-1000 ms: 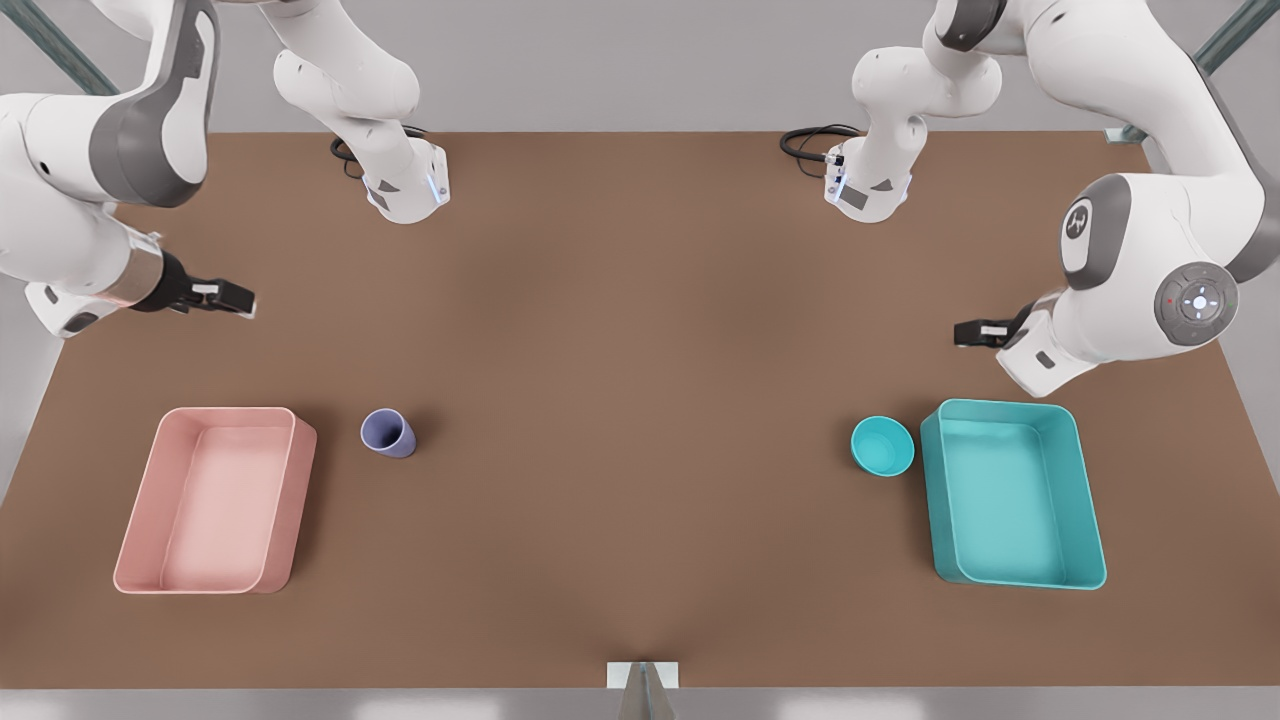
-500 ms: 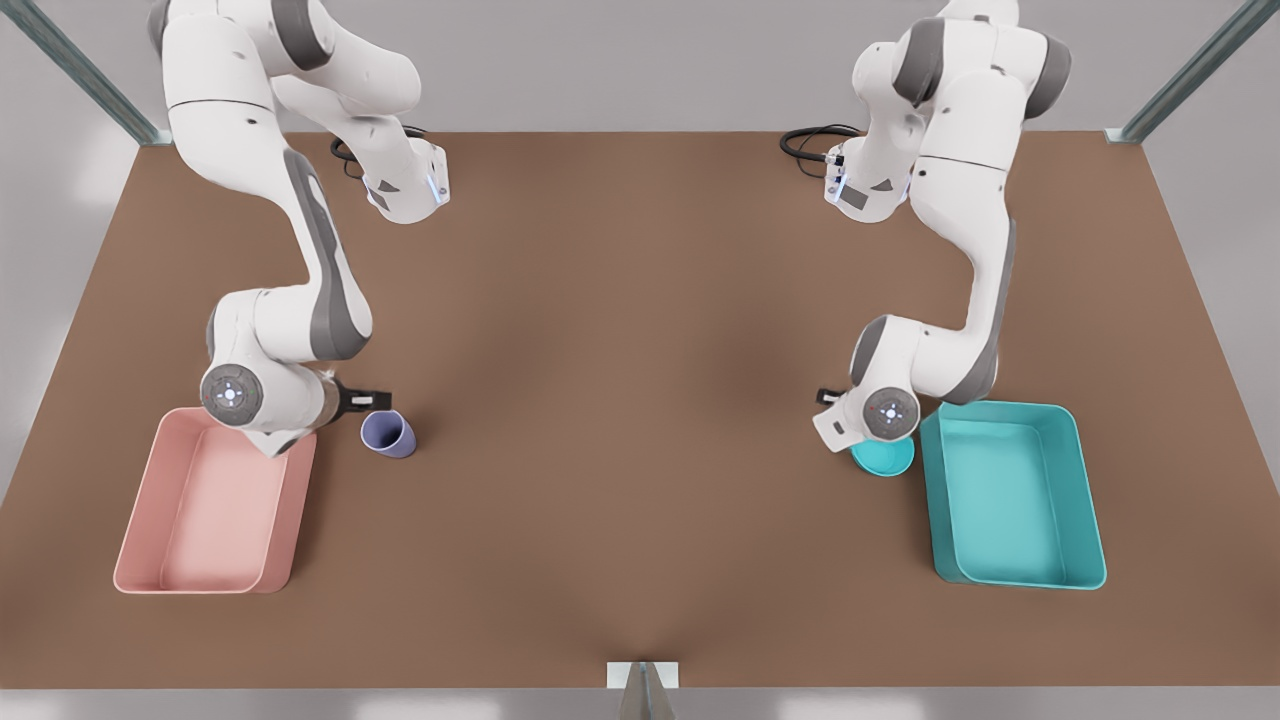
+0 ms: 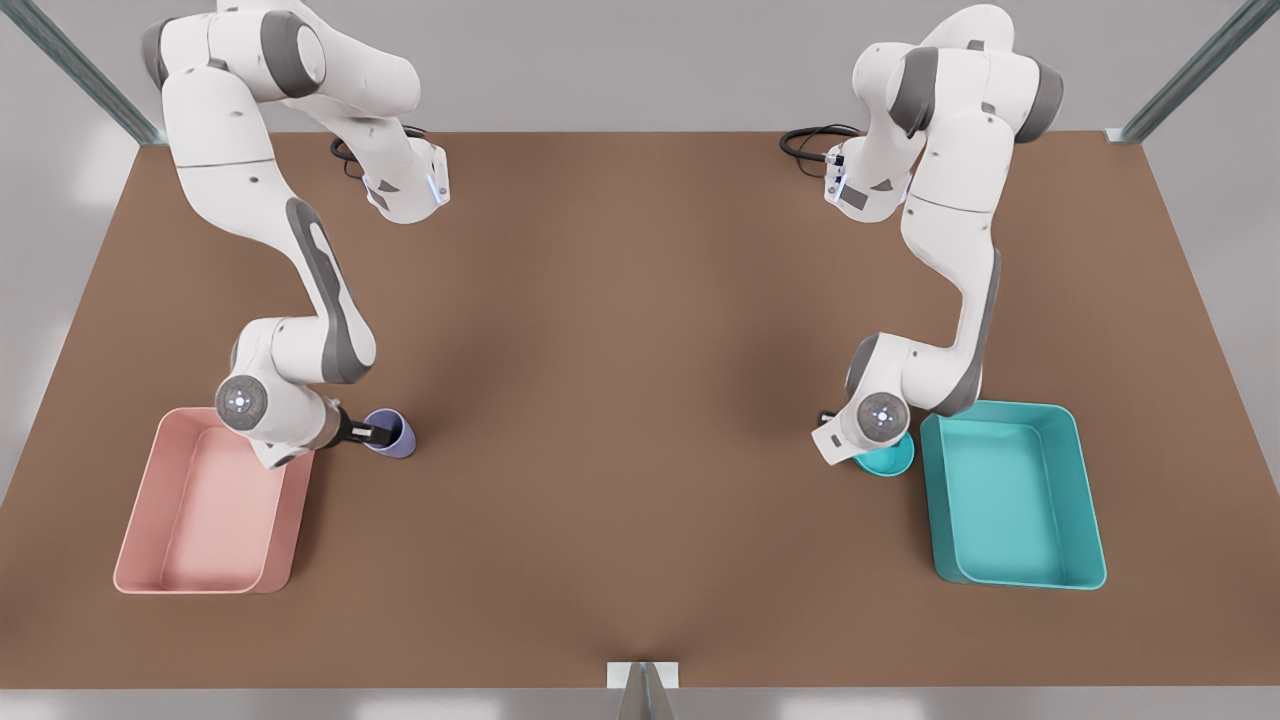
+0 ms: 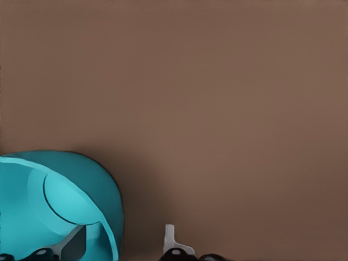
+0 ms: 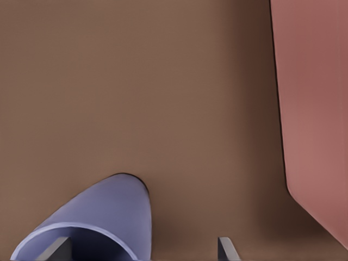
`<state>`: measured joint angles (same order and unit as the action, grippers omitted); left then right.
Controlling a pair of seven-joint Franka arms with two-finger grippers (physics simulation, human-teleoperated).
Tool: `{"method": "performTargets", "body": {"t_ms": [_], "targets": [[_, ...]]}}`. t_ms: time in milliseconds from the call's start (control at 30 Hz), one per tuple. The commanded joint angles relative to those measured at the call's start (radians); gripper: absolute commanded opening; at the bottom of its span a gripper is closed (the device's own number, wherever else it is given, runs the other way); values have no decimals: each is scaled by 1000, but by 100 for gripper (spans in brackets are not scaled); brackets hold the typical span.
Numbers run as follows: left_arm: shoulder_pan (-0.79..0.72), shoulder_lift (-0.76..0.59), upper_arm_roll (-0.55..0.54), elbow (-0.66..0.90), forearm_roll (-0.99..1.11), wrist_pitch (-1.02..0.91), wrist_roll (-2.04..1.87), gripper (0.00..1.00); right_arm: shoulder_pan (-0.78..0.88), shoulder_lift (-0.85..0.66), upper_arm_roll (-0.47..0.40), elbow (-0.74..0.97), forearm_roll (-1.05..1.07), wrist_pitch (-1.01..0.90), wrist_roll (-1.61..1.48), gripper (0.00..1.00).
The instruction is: Put the bowls and cups in different boxes
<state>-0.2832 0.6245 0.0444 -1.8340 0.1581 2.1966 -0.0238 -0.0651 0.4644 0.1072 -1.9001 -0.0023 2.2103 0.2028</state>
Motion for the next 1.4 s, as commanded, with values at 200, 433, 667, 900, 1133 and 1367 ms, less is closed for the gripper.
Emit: {"method": "performTargets", "body": {"t_ms": [200,433,667,900,1133,1367], "targets": [[-7,-14,-8,5,3,17,-214,21,-1,3,0,-45,4,48,55,100],[19,-115,81,306,18,-402,-205,21,1,20,2,-34,5,48,56,21],[190,32,149,323,-20,-172,-134,21,-1,-38,6,1,12,22,38,21],[231,158,149,328,-26,-3,-130,21,-165,-27,-7,338,-8,-208,-497,21],[196,-142,112,318,-69,-390,-133,100,-213,140,-156,432,-2,-231,-661,21],[59,-440,-34,381,-80,-793,-130,100,-208,327,-149,512,42,-141,-654,21]]}}
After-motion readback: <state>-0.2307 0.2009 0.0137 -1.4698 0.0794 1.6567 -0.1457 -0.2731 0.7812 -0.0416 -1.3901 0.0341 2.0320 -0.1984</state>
